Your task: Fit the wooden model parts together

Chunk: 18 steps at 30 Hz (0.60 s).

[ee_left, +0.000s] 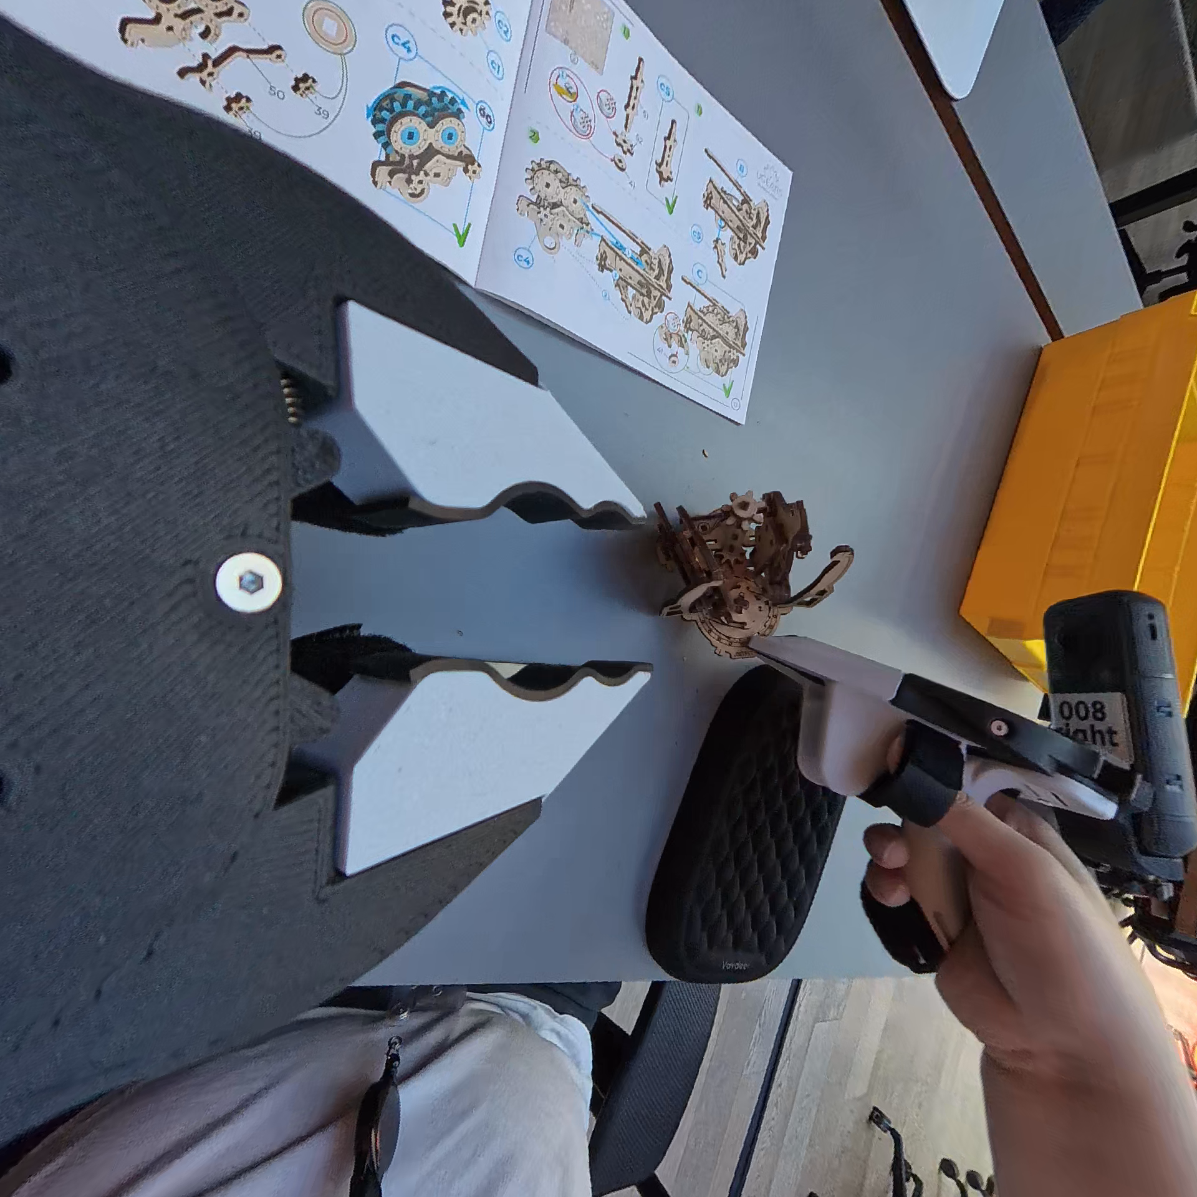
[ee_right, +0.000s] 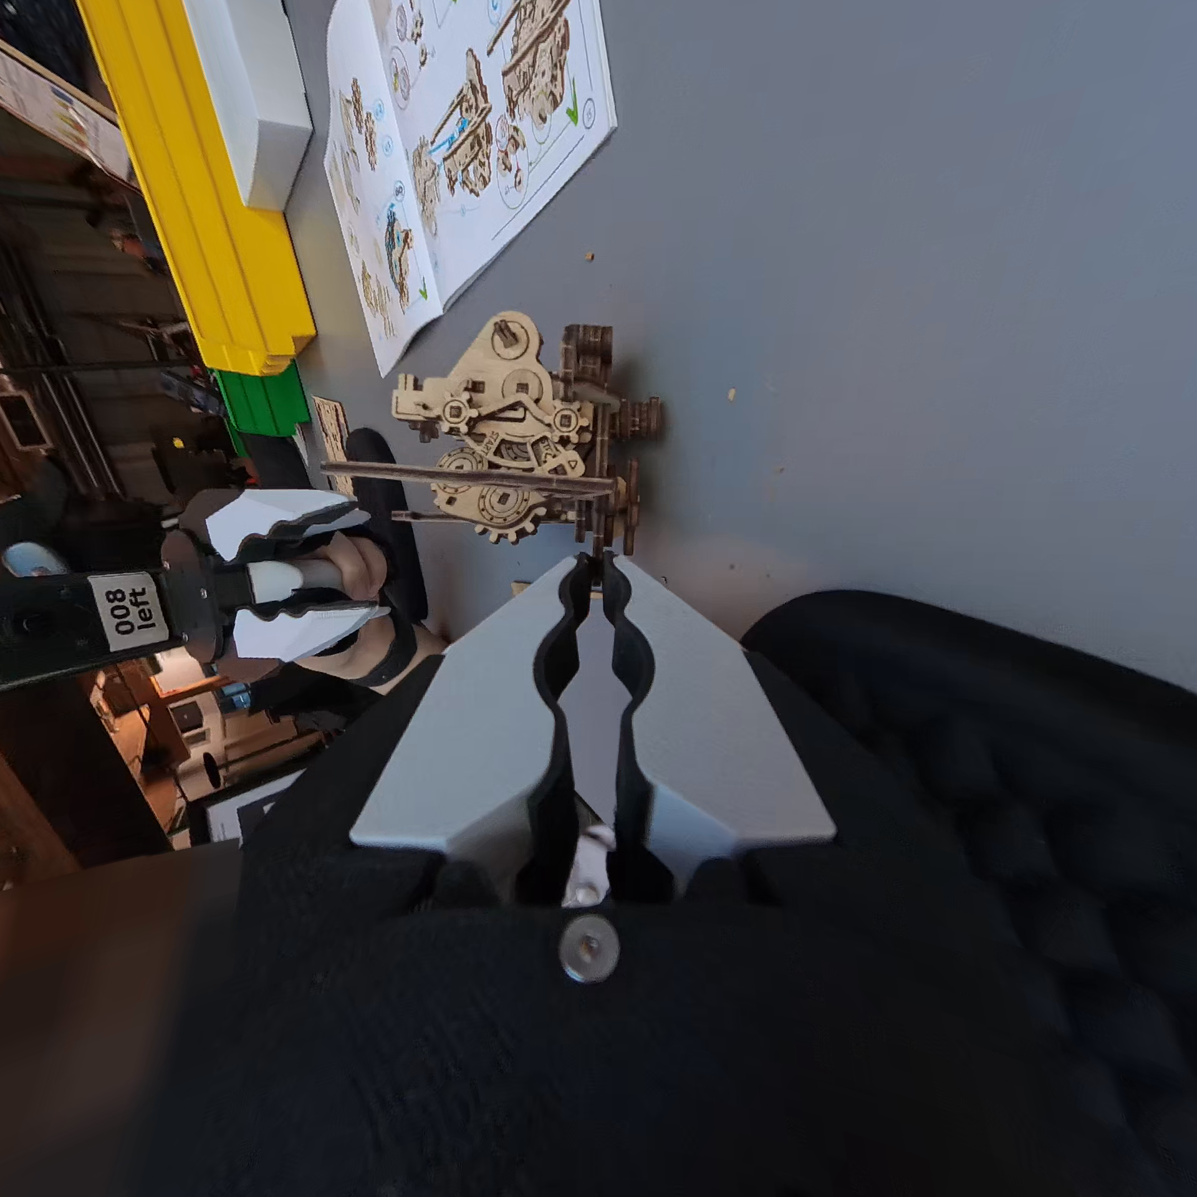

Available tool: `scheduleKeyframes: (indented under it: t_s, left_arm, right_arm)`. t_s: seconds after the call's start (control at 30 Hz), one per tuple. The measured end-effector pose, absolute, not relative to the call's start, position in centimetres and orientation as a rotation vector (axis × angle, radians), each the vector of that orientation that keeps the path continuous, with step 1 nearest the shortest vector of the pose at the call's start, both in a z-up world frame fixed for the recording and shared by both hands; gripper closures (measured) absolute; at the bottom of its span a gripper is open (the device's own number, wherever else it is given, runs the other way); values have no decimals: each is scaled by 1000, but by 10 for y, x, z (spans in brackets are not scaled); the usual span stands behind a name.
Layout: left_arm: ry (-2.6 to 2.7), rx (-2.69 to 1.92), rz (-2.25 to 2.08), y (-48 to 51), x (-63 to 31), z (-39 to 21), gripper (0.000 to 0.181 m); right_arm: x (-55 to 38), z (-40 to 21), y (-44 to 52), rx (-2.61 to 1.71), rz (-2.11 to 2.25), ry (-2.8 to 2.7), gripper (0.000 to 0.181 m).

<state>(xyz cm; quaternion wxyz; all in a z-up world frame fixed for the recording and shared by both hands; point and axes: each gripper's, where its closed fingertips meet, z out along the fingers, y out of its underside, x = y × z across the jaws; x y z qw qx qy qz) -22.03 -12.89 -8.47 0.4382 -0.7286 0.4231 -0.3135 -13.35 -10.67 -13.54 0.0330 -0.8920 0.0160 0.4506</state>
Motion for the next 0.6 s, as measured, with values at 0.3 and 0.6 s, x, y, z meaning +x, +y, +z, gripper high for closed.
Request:
scheduleKeyframes:
  t_s: [0.3,0.6]
  left_arm:
    - [1096,-1872,-754,-125,-215,-107,139]
    - [1148,-1878,-695,-116,-208,-126,136]
  right_arm:
    - [-128,-130,-102,-3071,1351,-256,180]
    - [-130,-123,-88,-3306,1146,-532,180]
